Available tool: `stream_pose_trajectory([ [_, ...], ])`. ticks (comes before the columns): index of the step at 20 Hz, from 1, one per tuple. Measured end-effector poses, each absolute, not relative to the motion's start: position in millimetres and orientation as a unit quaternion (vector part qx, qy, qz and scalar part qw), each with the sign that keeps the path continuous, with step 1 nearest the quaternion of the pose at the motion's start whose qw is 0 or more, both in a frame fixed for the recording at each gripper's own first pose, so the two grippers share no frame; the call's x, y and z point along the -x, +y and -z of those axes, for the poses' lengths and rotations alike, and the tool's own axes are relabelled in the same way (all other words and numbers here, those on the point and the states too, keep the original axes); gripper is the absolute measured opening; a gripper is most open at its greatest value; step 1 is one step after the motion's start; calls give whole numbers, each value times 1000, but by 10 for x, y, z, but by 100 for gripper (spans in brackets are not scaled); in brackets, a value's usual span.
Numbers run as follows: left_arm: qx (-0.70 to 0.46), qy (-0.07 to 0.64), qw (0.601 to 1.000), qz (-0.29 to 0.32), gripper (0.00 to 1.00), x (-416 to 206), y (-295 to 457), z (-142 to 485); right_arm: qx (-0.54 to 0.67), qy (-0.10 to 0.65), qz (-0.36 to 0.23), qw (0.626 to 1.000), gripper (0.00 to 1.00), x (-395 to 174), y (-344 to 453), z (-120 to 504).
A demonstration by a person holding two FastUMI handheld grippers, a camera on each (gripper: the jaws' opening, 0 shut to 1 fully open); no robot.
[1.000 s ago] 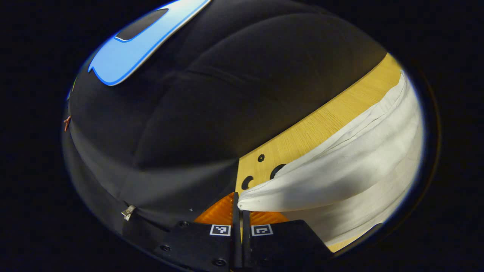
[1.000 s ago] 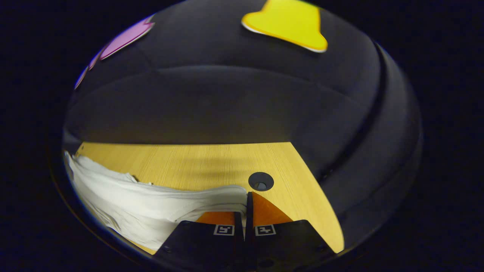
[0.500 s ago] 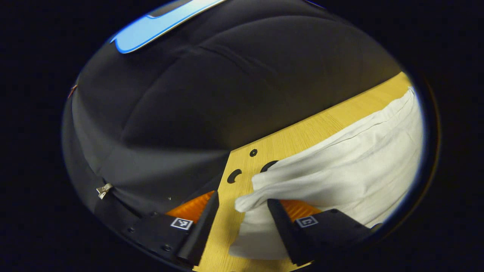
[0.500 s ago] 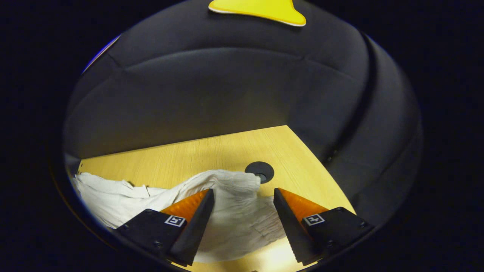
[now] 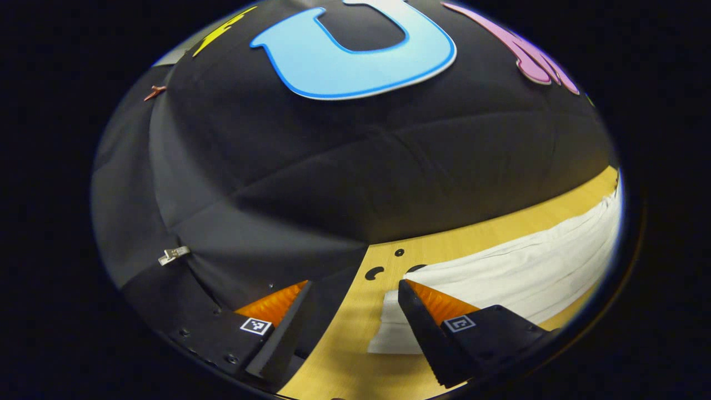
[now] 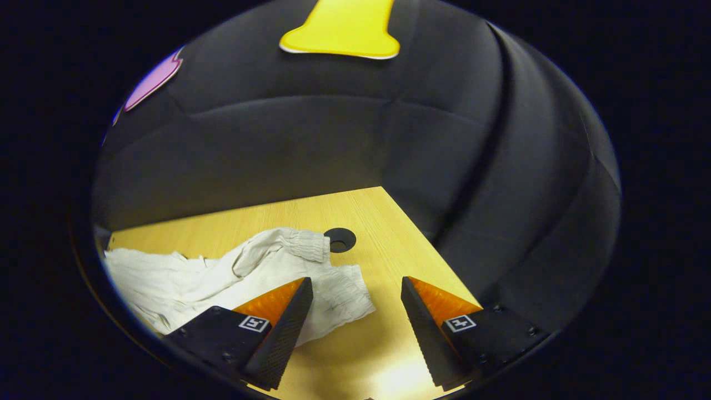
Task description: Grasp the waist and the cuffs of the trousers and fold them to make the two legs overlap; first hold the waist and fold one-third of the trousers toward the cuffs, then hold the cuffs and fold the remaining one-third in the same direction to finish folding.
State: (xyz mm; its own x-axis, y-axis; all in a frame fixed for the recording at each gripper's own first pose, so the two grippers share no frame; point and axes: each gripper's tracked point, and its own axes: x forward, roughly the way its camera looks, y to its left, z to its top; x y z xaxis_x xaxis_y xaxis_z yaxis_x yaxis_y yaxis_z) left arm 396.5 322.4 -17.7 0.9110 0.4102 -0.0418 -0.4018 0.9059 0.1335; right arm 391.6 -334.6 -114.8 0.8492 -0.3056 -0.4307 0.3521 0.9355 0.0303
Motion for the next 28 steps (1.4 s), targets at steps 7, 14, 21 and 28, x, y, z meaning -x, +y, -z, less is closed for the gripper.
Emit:
stream_pose_trajectory([
  [7,38,28,981,-189,97,-3364,2854,210,-97,216,180,955,99,-4100,-3255,1497],
  [14,63,31,978,-194,97,-3123,2812,211,-97,220,174,955,99,-4126,-3202,1700],
  [21,55,36,982,-177,97,-3102,2566,335,-122,208,144,960,48,-4230,-3042,1716],
  [28,54,39,983,-173,97,-3059,2480,429,-77,195,135,969,12,-4182,-2945,1661],
])
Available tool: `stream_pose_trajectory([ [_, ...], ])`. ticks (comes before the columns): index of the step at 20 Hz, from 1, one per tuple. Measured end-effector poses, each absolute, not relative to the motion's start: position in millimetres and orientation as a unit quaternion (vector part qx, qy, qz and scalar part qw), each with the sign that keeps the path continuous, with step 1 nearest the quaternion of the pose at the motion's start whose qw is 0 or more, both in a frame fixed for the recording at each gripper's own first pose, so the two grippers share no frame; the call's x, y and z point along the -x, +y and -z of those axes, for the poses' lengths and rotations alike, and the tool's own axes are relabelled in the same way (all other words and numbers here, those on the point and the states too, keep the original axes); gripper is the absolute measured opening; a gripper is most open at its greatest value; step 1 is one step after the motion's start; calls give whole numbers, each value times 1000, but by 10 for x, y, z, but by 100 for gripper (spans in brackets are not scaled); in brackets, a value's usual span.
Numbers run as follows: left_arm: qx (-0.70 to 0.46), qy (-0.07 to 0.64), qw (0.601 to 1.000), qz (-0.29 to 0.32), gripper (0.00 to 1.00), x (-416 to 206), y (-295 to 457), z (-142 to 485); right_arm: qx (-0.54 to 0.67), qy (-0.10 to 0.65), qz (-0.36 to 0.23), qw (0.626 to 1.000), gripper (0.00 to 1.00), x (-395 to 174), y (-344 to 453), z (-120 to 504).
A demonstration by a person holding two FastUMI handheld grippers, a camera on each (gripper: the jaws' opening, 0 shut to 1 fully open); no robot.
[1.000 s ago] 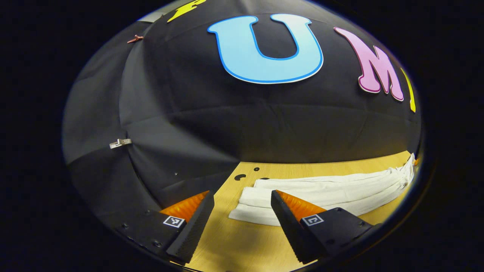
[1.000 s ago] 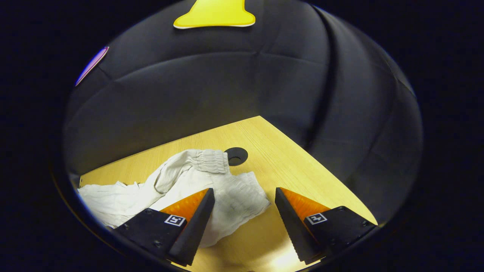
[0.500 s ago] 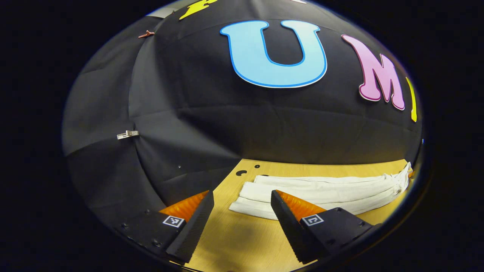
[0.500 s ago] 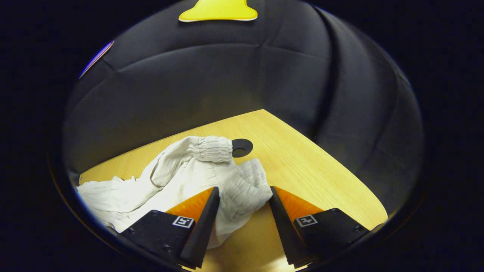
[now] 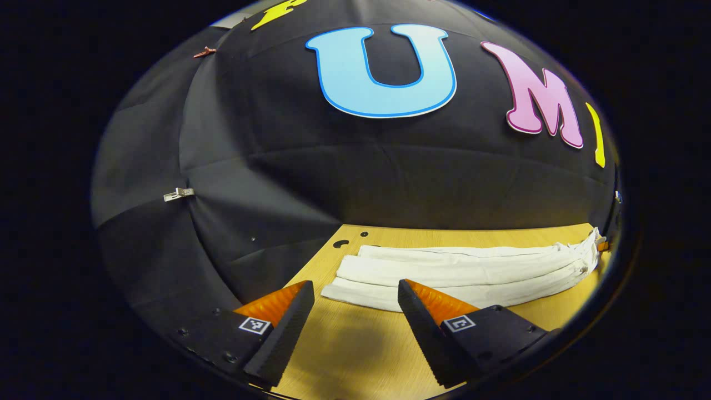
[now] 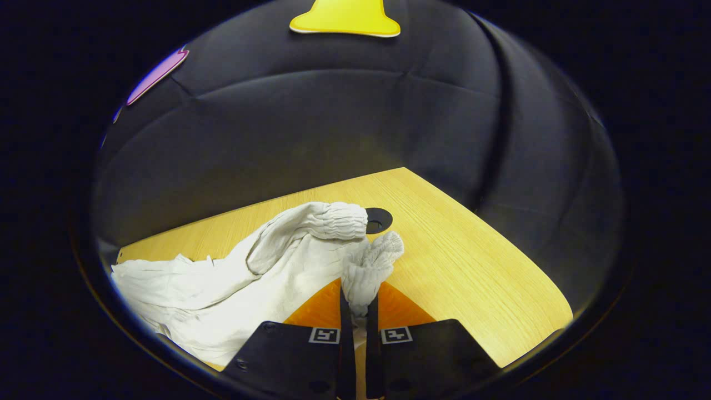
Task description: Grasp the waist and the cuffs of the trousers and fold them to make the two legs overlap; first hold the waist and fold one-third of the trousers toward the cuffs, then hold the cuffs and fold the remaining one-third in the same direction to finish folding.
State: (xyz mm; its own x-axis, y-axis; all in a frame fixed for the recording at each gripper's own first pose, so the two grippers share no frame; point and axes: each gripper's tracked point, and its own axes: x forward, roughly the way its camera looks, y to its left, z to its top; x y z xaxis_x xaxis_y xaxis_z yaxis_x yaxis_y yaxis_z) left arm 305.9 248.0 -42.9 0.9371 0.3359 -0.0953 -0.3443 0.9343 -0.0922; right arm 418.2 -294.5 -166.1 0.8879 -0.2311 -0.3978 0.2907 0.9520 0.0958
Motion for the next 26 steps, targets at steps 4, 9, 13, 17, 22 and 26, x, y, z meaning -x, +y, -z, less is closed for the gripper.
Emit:
stream_pose_trajectory([
  [4,76,37,979,-184,97,-3042,2542,478,-53,145,126,980,12,-4134,-2862,1219],
  [9,157,23,960,-230,99,-2961,2707,631,-21,97,95,991,12,-4083,-2469,645],
  [13,237,23,939,-250,96,-2988,2784,851,3,54,58,997,11,-4053,-1933,208],
  [17,249,29,931,-265,96,-3063,2896,940,14,27,3,1000,11,-4030,-1163,-93],
  [22,247,5,931,-269,96,-3109,3084,786,-3,27,-62,998,11,-3911,-346,-5],
  [26,270,-2,930,-250,96,-3276,3189,723,5,50,-100,994,11,-3830,238,352],
])
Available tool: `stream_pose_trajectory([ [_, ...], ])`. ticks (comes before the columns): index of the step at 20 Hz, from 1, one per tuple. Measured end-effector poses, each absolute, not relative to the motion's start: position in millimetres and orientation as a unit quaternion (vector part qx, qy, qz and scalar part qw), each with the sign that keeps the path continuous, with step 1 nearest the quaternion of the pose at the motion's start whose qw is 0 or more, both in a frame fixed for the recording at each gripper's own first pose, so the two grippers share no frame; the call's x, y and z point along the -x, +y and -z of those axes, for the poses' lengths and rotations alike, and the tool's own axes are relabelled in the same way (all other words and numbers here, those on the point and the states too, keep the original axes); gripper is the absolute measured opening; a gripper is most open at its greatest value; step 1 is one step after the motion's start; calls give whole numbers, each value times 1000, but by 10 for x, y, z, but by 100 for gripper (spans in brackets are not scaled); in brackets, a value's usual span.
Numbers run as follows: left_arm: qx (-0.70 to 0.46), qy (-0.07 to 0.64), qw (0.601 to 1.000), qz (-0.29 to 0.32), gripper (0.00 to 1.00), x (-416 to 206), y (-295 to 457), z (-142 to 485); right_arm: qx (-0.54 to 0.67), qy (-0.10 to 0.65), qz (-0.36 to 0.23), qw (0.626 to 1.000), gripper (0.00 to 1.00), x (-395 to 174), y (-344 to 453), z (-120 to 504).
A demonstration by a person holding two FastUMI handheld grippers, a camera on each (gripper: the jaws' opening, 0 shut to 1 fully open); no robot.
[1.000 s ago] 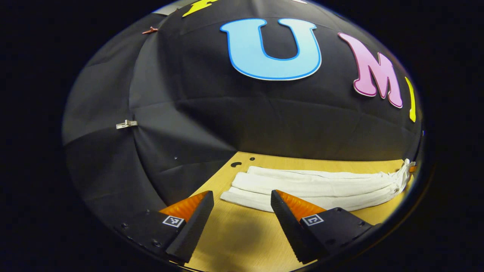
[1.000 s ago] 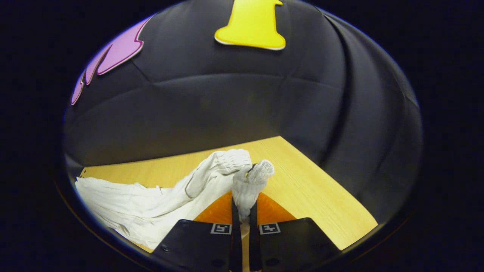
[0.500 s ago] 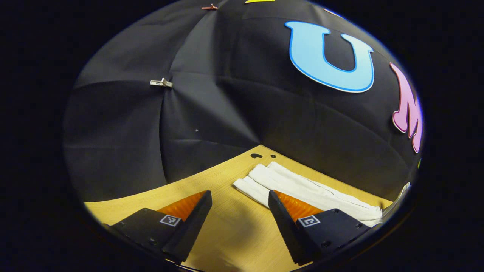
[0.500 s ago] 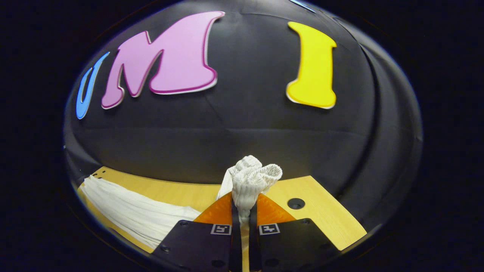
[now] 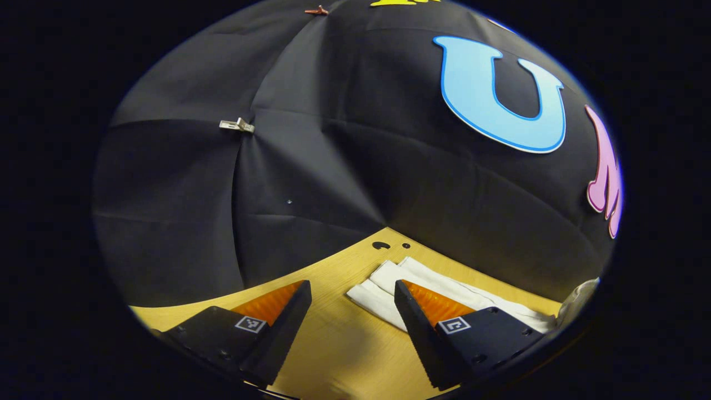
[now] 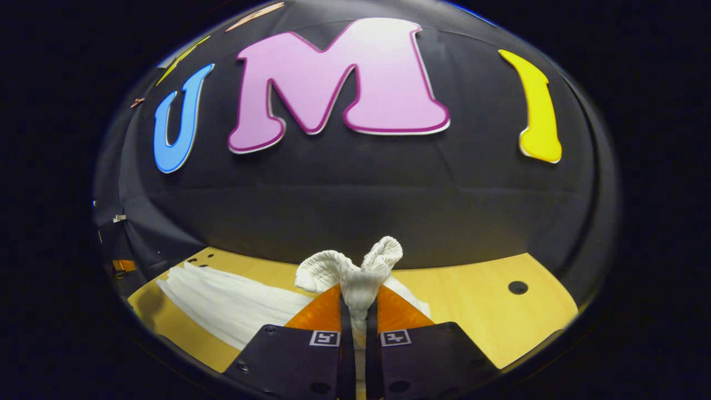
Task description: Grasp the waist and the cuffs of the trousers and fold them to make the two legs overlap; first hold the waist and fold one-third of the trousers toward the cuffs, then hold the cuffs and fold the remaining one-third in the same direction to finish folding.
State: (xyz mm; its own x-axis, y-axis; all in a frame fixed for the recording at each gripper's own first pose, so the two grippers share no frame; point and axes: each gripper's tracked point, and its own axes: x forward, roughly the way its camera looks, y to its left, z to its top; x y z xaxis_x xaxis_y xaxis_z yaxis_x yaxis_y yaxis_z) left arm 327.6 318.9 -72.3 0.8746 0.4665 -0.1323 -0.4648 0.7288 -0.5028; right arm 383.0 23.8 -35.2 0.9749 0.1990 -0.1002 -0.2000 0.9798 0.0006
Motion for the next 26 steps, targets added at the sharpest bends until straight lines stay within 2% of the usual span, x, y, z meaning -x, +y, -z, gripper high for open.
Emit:
stream_pose_trajectory([
  [2,270,6,935,-228,96,-3387,3209,730,14,60,-113,992,11,-3778,429,525],
  [5,223,51,945,-235,96,-3574,3402,882,27,76,-123,989,11,-3725,556,743],
  [6,204,60,948,-238,92,-3639,3453,911,29,83,-125,988,11,-3696,578,808],
  [7,192,64,952,-231,96,-3753,3479,945,30,90,-130,987,11,-3667,637,875],
  [8,190,67,955,-219,96,-3835,3471,957,31,97,-134,986,12,-3629,676,925],
  [10,194,68,958,-198,96,-3982,3428,955,36,109,-144,983,16,-3564,709,1005],
  [13,210,82,959,-171,96,-4263,3339,1011,45,121,-168,977,29,-3412,785,1034],
  [14,209,92,960,-163,96,-4344,3331,1066,51,121,-179,975,24,-3344,801,1016],
  [15,202,106,960,-165,96,-4414,3336,1124,58,120,-193,972,39,-3276,811,976],
  [16,193,118,960,-165,96,-4464,3316,1173,63,115,-204,970,35,-3206,790,920],
  [17,185,127,961,-160,96,-4516,3264,1205,72,106,-203,971,62,-3168,727,826],
  [19,169,142,962,-158,96,-4584,3238,1290,93,85,-186,974,95,-3080,517,632],
  [20,164,148,962,-163,96,-4617,3273,1349,99,77,-181,976,100,-3013,436,552],
  [23,161,167,959,-161,97,-4644,3295,1427,107,79,-167,977,98,-2783,176,486],
  [26,108,193,963,-153,96,-4650,3272,1470,107,111,-144,978,98,-2619,-93,669],
])
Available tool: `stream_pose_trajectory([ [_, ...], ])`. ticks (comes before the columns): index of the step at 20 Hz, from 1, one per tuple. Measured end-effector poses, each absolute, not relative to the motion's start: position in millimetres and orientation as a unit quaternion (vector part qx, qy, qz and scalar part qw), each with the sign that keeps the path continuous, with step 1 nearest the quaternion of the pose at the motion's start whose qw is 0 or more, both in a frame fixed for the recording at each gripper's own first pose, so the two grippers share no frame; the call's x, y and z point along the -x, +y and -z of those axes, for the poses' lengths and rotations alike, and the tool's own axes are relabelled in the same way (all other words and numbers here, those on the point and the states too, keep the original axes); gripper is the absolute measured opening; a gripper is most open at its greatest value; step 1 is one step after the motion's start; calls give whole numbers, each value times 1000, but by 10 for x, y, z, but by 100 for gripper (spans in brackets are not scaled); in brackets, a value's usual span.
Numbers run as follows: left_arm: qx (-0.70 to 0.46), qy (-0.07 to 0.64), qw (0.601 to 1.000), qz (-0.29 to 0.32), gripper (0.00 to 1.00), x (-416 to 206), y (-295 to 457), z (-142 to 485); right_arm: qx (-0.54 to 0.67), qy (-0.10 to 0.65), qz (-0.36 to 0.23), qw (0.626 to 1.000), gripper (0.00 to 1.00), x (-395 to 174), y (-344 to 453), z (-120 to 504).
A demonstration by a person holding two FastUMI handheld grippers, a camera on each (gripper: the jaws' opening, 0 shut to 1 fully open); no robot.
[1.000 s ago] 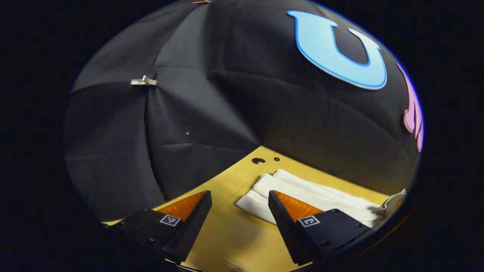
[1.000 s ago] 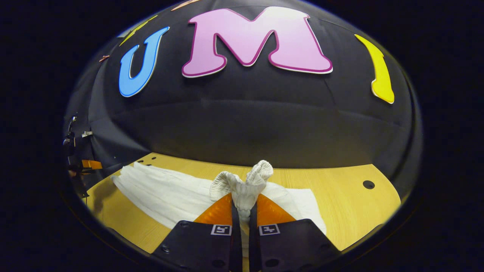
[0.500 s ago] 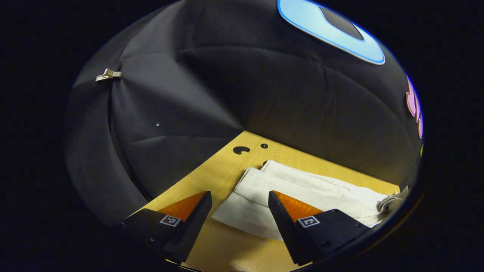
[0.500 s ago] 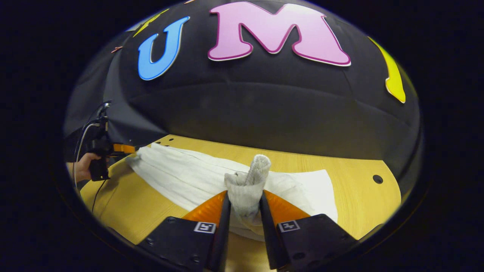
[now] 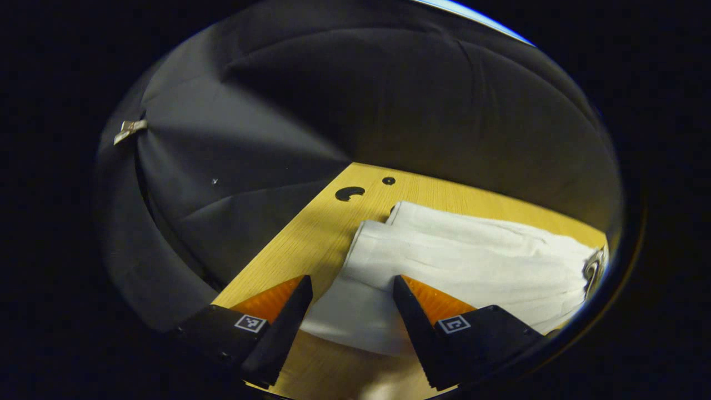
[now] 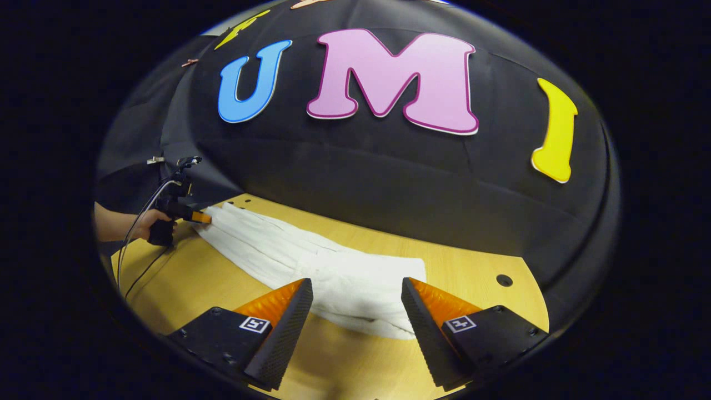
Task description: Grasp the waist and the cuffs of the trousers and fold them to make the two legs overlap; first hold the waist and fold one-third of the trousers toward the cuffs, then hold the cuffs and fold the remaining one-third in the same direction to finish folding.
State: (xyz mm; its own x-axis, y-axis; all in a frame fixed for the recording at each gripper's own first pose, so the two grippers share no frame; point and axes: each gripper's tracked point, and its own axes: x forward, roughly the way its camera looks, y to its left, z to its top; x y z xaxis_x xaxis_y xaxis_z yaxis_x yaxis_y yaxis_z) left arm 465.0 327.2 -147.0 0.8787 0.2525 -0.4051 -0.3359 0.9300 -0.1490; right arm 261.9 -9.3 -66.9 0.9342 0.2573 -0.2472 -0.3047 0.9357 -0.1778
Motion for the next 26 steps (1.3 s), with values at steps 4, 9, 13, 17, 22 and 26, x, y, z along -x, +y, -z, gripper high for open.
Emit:
stream_pose_trajectory([
  [4,103,208,965,-124,84,-4711,3171,1486,62,131,-111,983,98,-2595,-309,830],
  [9,98,221,966,-96,39,-4729,3019,1508,23,146,-95,984,98,-2562,-405,976],
  [13,113,203,966,-109,16,-4712,2970,1485,28,150,-95,984,98,-2521,-429,1031],
  [17,135,185,964,-131,7,-4635,2920,1468,38,151,-97,983,98,-2492,-461,1047],
  [22,232,168,946,-151,6,-4446,2827,1413,40,141,-86,985,98,-2426,-598,997],
  [26,247,136,949,-138,6,-4343,2697,1048,28,145,-71,986,98,-2375,-764,925],
])
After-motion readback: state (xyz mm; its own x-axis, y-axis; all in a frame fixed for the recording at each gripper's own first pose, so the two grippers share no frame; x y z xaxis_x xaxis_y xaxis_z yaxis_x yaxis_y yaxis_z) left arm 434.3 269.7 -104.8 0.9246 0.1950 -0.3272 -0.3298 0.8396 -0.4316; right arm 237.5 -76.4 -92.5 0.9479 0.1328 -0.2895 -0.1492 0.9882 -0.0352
